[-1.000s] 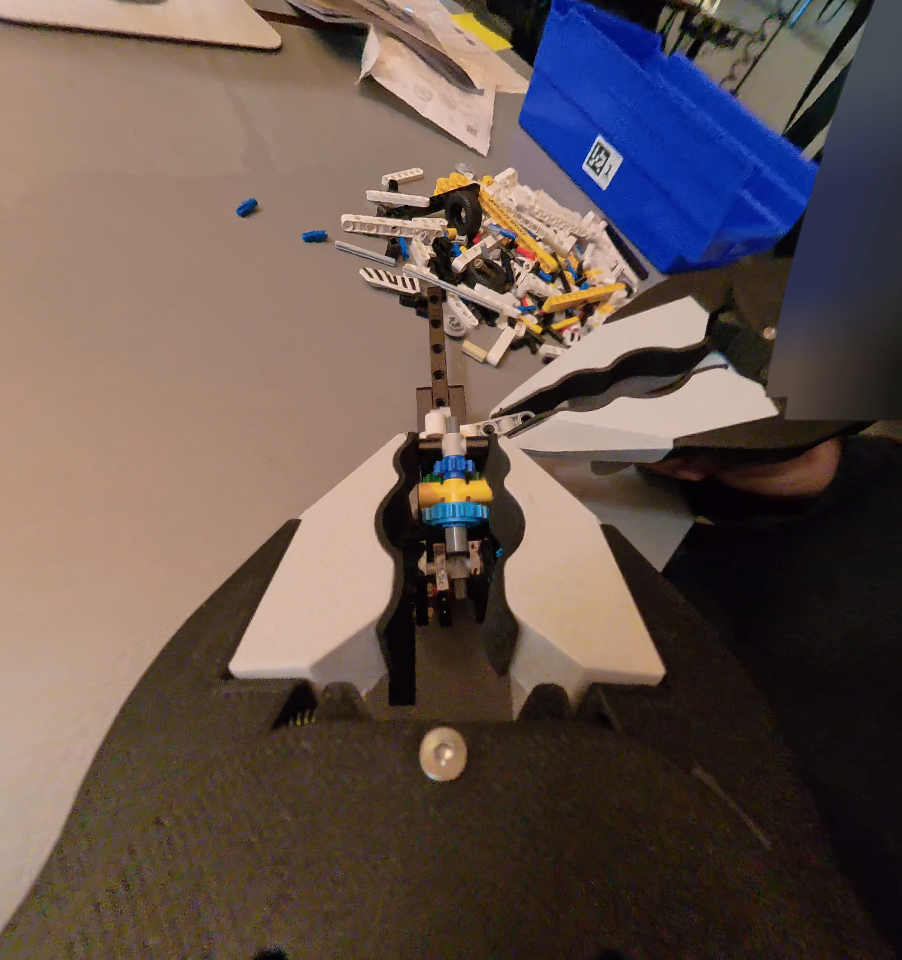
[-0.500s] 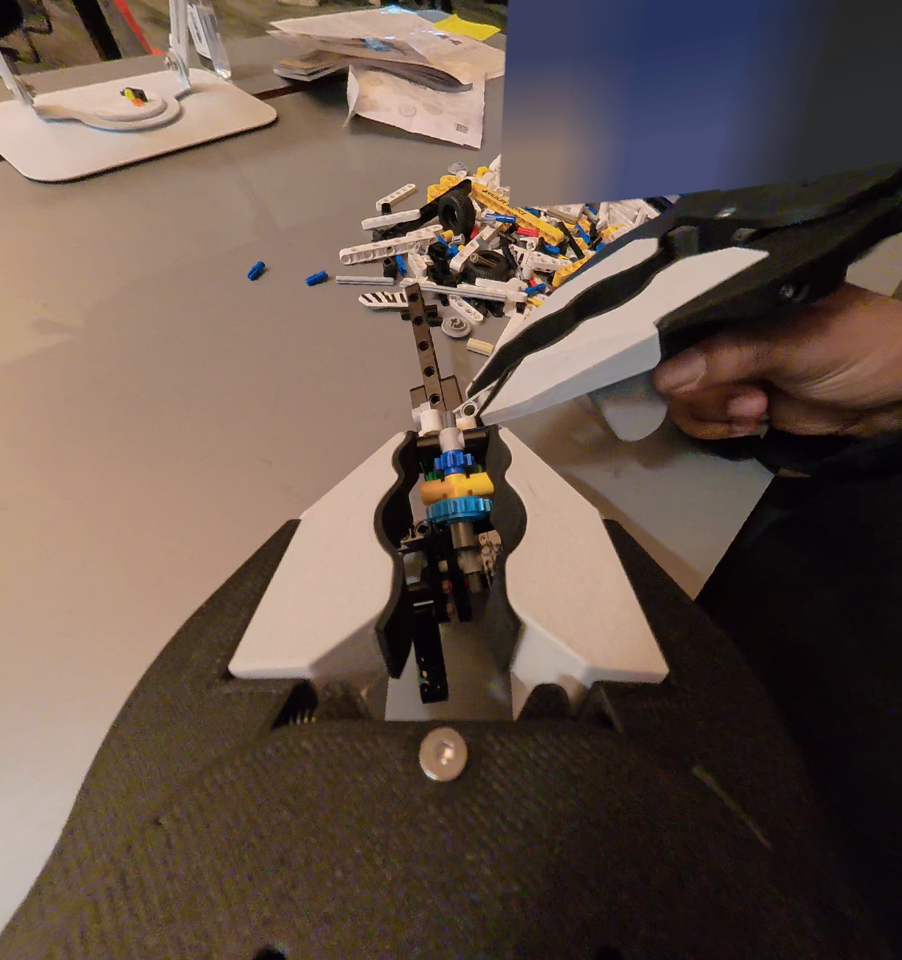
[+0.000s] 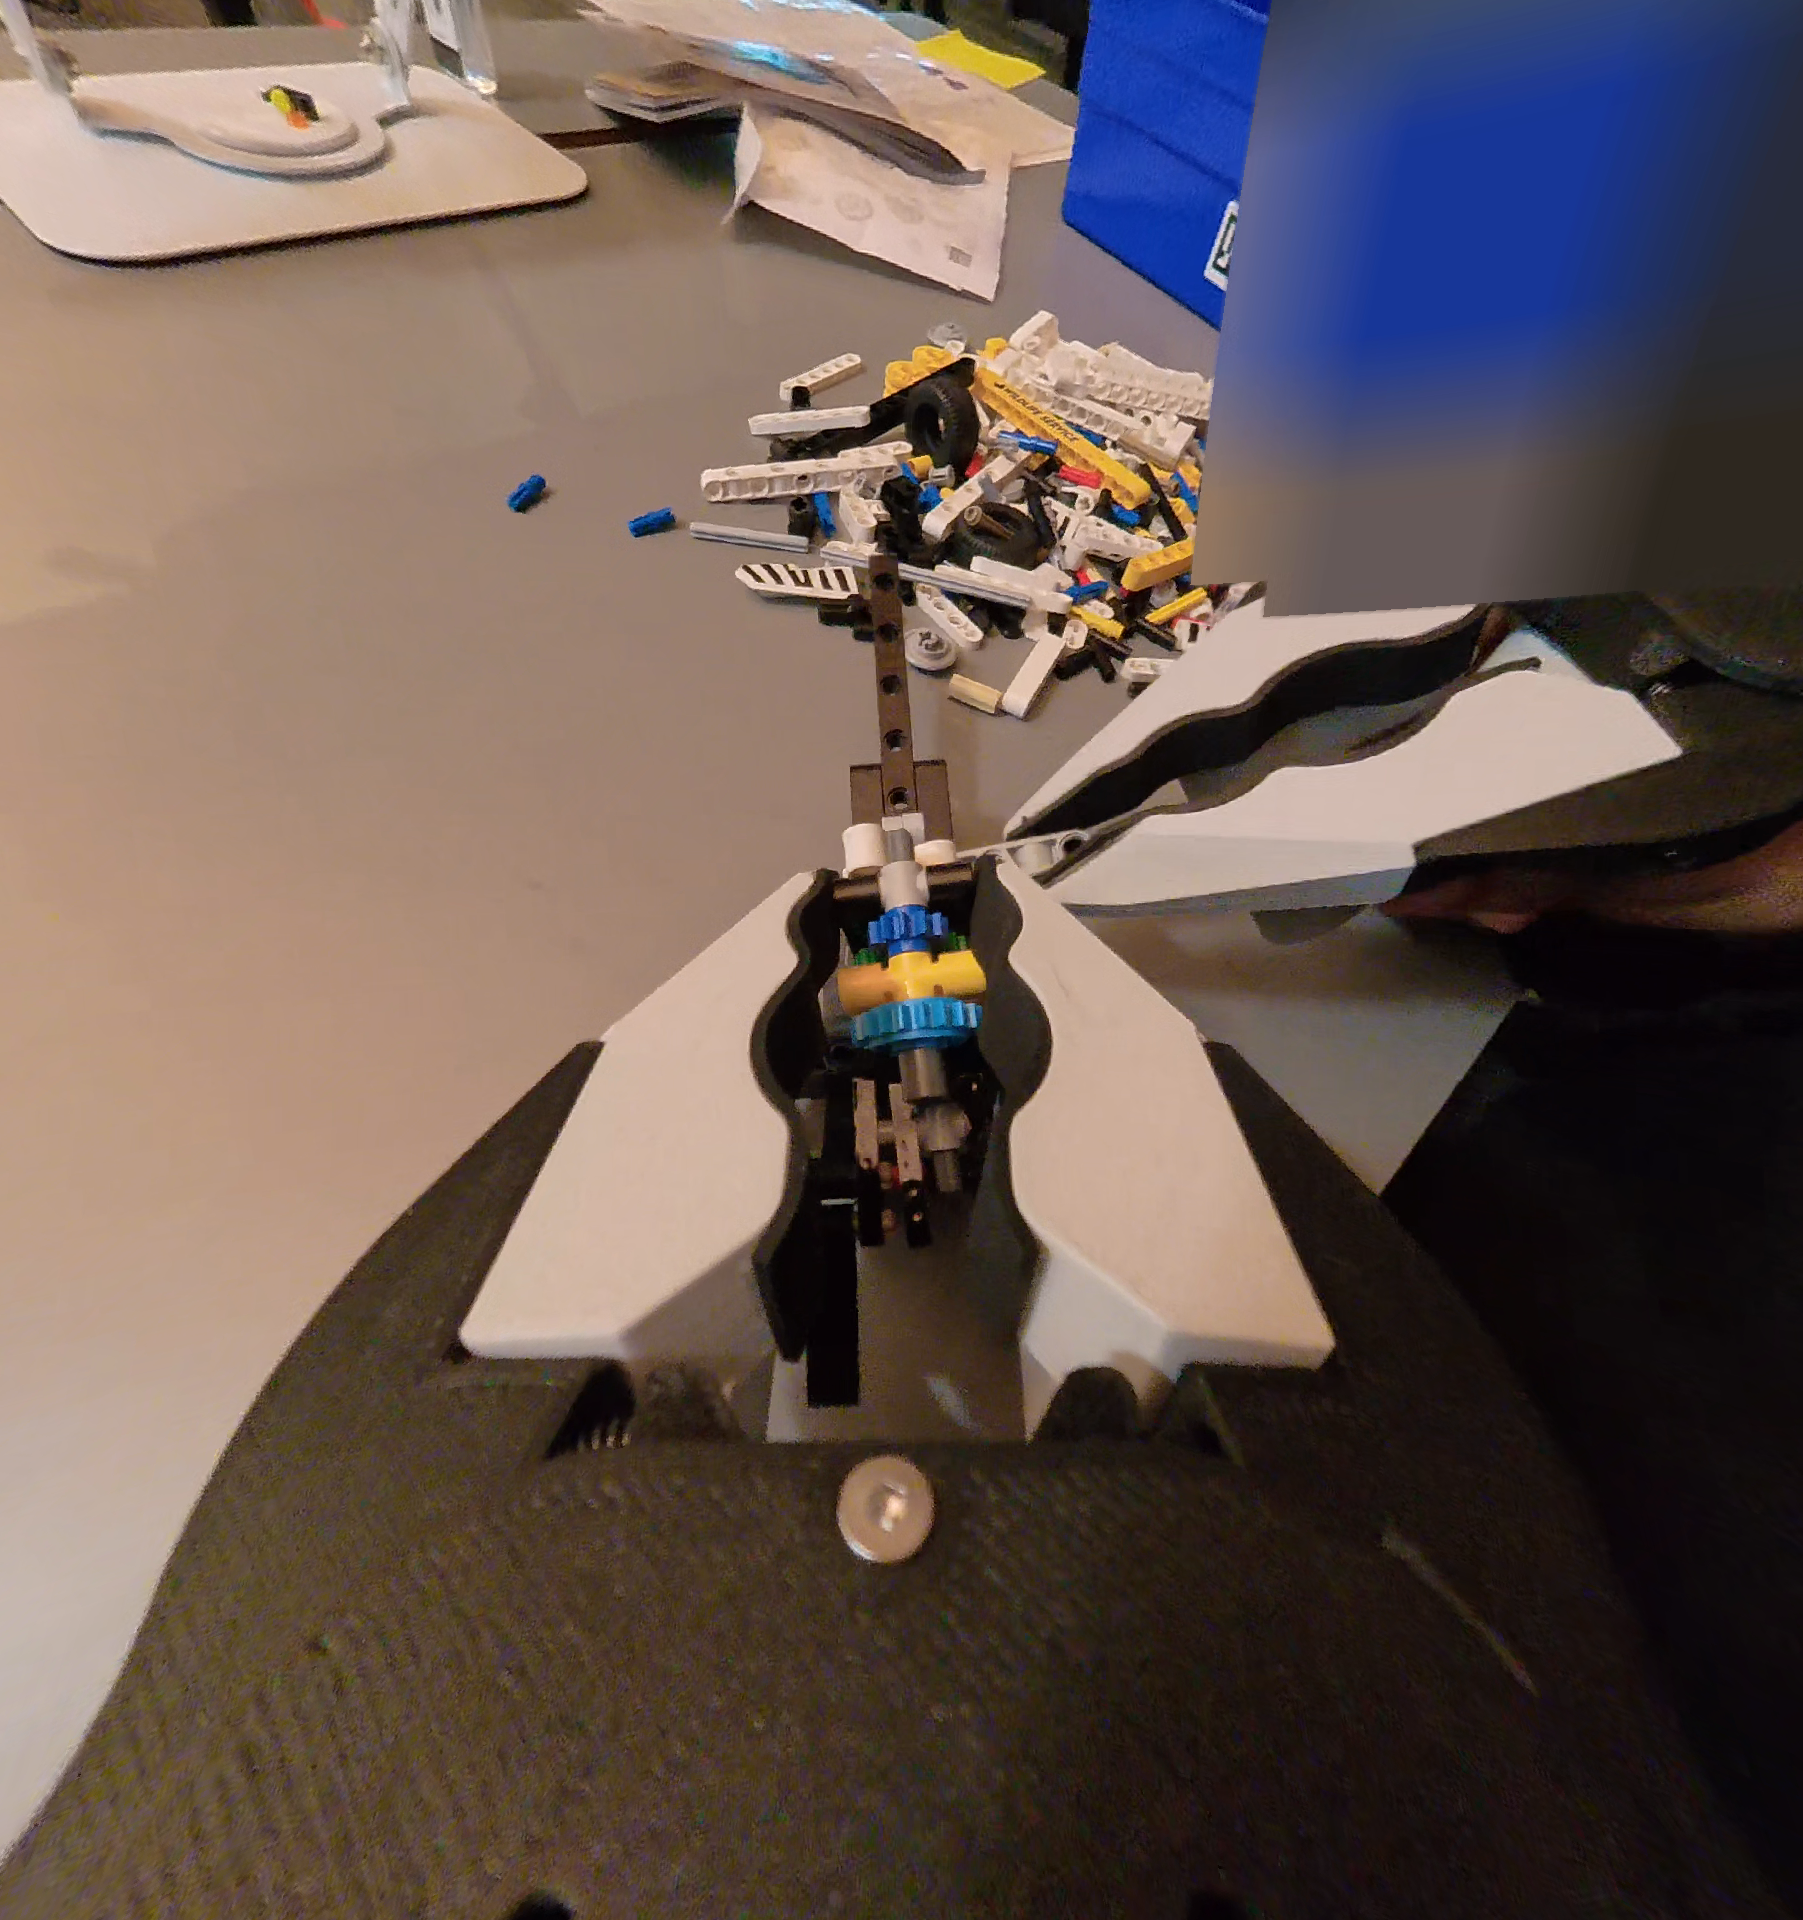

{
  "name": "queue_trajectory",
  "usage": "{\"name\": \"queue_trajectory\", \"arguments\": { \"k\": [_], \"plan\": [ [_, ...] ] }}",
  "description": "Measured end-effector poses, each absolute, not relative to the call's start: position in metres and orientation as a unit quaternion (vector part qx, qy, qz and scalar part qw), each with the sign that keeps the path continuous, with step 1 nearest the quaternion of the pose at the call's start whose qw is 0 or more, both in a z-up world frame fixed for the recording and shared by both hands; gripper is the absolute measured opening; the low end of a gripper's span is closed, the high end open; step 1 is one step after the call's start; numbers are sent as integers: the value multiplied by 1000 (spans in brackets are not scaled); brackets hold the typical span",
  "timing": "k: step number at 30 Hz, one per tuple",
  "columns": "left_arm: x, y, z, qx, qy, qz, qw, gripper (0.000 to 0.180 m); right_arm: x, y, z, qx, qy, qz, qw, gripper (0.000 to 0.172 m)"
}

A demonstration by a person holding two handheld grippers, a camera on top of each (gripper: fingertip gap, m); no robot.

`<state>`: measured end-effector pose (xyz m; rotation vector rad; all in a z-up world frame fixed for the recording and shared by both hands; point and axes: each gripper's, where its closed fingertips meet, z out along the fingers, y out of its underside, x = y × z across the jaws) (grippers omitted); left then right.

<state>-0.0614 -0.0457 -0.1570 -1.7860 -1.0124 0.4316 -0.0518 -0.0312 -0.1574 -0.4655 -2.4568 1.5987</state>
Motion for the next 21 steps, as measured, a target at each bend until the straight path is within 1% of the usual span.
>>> {"name": "queue_trajectory", "arguments": {
  "k": [2, 5, 8, 14, 16, 19, 21],
  "plan": [
    [-63, -48, -157, -736, -425, 174, 498, 25, -51, -28, -150, -152, -812, 559, 71, 9],
    [-66, -57, -157, -733, -430, 184, 493, 25, -65, -13, -147, -160, -805, 566, 75, 15],
    [-66, -57, -156, -731, -431, 177, 499, 25, -73, -9, -152, -174, -811, 554, 65, 27],
    [-62, -48, -159, -757, -393, 209, 478, 25, -79, -23, -141, -186, -784, 591, 40, 22],
    [-61, -46, -159, -762, -384, 219, 472, 25, -79, -29, -142, -185, -787, 587, 27, 23],
    [-60, -43, -159, -764, -378, 221, 474, 25, -77, -37, -146, -181, -794, 581, 4, 30],
    [-59, -41, -159, -764, -375, 220, 476, 25, -76, -41, -148, -181, -799, 574, -6, 31]
  ]
}}
